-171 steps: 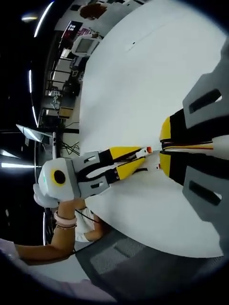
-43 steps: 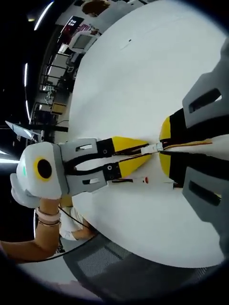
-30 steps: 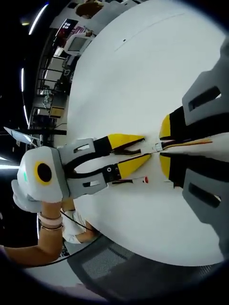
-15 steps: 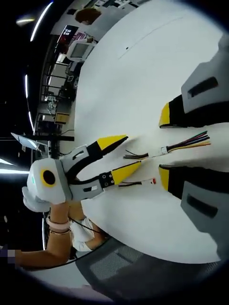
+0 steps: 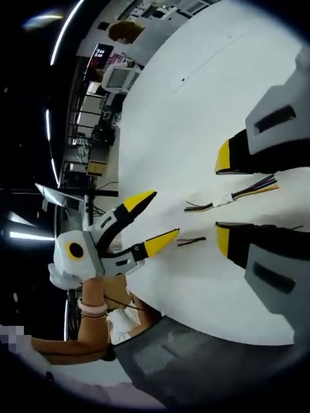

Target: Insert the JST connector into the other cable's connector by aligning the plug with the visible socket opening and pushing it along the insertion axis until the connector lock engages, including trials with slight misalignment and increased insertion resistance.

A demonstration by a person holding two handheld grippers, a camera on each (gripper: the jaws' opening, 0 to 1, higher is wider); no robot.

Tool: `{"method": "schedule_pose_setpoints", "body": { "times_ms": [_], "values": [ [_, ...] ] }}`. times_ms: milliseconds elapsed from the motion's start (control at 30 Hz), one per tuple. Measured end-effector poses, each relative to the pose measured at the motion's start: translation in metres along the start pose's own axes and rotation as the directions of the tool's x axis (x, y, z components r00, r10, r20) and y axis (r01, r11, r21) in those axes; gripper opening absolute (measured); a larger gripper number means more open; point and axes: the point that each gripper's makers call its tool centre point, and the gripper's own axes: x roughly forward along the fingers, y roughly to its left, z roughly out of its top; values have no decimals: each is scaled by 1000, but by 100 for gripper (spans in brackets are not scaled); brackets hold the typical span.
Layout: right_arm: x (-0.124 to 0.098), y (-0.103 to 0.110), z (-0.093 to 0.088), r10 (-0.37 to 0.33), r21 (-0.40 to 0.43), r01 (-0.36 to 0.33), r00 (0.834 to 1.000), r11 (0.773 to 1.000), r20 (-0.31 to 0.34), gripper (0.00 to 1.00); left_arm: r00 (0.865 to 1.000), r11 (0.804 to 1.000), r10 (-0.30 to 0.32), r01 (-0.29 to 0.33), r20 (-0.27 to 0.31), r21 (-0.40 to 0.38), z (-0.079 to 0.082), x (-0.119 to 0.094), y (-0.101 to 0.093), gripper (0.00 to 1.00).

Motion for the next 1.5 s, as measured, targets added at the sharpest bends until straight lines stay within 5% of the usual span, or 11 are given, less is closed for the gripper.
{"method": "schedule_pose_setpoints", "body": {
  "times_ms": [367,800,1300,1367,1500],
  "values": [
    [2,17,-3,22,-26,-22,1000,999,5,19,1000,1000,-19,19,-22,18,-6,-5,-16,29],
    [7,30,-22,61,-1,-61,998,998,-30,17,995,993,-94,90,-46,-82,-26,5,-50,23],
    [18,37,-50,90,26,-89,993,996,-73,11,994,989,-107,105,-18,-101,-30,19,-55,10],
    [19,38,-49,97,34,-95,993,995,-65,10,993,975,-118,114,-8,-190,-30,20,-59,5],
    [21,39,-50,103,24,-101,992,995,-66,9,995,983,-95,92,-11,-160,-34,23,-55,4]
  ]
}}
